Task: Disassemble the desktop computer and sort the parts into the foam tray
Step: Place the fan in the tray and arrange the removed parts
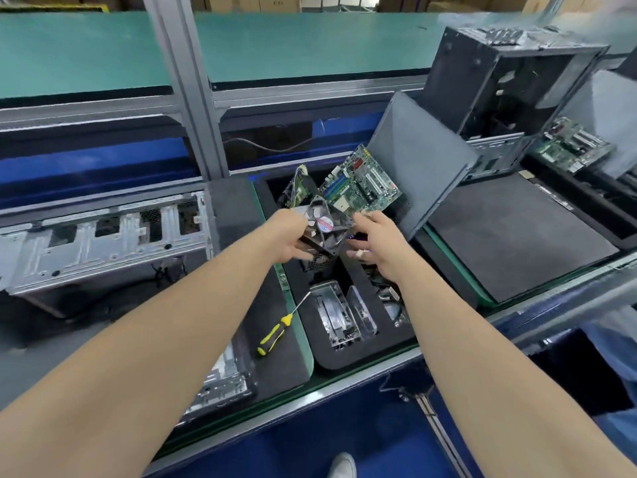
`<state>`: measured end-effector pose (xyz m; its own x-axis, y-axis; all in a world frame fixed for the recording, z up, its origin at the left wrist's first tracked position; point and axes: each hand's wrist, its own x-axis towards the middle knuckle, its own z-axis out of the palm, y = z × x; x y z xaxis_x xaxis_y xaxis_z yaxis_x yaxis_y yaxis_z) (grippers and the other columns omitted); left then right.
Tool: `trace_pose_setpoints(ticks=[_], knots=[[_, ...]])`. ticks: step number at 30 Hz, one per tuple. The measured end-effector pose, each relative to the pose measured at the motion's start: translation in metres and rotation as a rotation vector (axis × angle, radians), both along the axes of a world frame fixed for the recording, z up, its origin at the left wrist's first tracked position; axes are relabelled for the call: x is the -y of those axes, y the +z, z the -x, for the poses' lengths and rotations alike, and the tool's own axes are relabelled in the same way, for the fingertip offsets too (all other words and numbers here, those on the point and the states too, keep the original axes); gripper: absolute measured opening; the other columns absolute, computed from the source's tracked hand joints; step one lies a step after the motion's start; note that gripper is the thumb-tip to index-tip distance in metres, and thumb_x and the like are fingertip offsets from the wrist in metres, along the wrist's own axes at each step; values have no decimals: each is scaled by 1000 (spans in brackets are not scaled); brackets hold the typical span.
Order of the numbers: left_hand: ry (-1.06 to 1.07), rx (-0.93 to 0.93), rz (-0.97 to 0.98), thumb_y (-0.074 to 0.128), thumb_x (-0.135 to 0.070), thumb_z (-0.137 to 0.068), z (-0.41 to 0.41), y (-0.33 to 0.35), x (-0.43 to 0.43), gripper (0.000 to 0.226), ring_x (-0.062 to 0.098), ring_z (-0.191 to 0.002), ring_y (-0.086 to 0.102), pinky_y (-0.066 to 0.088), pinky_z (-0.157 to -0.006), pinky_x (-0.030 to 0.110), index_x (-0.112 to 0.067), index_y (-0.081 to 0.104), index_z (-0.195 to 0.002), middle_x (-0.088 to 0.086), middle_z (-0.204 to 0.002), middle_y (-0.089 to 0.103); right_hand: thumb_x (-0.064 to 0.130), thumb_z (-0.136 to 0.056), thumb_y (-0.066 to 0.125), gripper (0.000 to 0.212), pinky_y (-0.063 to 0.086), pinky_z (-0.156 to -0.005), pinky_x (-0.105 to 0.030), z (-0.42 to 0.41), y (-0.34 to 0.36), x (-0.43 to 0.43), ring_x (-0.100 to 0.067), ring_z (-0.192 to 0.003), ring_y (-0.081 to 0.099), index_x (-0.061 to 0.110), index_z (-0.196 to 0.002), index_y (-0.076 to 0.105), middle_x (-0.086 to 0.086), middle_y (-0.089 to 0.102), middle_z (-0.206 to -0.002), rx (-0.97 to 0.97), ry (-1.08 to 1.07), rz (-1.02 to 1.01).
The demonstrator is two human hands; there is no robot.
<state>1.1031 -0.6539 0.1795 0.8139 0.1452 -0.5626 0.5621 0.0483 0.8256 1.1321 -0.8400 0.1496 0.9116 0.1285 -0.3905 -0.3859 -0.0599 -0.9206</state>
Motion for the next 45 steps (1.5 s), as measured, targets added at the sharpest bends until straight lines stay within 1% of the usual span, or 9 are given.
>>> trace_pose_setpoints(ticks=[3,7,11,14,18,24,31,40,45], knots=[[-67,-71,27,32,-7,-109,-10,-12,23,25,40,-113,66,53,-82,54,-4,54,-121,18,-124,65,23,-104,65,13,63,-88,-57,-11,-9,20,-34,-97,70,21,-106,53,-3,66,-121,-32,56,-12],[-147,-109,-13,34,-8,-109,-21,-22,54,19,28,-87,68,54,-92,55,-10,52,-103,8,-99,65,-9,-91,70,35,61,-64,-41,-23,-18,48,-25,-68,60,20,-102,53,-4,63,-90,21,44,36],[-189,-107,-146,48,-11,-106,-34,-37,80,21,30,-100,72,61,-86,42,-6,56,-124,12,-116,67,-22,-83,59,50,55,-67,-45,-35,-26,74,-27,-78,59,20,-109,64,-11,58,-101,71,-12,147],[-286,-99,-198,49,-4,-105,-45,-46,97,13,24,-96,69,59,-94,44,-12,58,-100,4,-99,62,-19,-78,62,55,49,-65,-37,-42,-28,95,-20,-79,56,26,-107,73,-3,63,-112,214,-54,334],[-290,11,-209,44,-1,-104,-56,-55,118,37,25,-89,65,58,-91,40,-17,60,-133,14,-122,67,-15,-76,58,62,51,-67,-29,-52,-24,122,-10,-81,61,37,-105,75,9,66,-118,369,-49,615],[-312,16,-205,41,-2,-103,-64,-67,138,36,24,-82,58,54,-67,29,-16,67,-123,3,-98,64,-10,-82,61,56,53,-95,-37,-62,-20,149,-20,-115,59,38,-109,73,2,64,-125,394,148,832],[-338,-7,-217,43,-3,-103,-67,-79,141,32,27,-78,54,56,-65,29,-15,68,-118,9,-96,62,4,-60,92,60,45,-77,-28,-60,-10,136,-20,-102,59,31,-112,77,2,65,-113,350,425,829],[-491,-22,-291,40,4,-103,-63,-88,139,36,36,-103,72,60,-91,43,-6,63,-128,19,-120,63,7,-73,87,54,50,-64,-32,-42,-51,113,-23,-87,59,27,-116,64,-3,60,-109,190,569,826],[-559,-79,-150,39,9,-104,-53,-97,139,40,31,-95,60,57,-76,27,-2,49,-141,9,-91,59,9,-74,89,56,54,-70,-34,-28,-78,115,-23,-94,62,21,-123,63,-4,62,-111,97,532,885]])
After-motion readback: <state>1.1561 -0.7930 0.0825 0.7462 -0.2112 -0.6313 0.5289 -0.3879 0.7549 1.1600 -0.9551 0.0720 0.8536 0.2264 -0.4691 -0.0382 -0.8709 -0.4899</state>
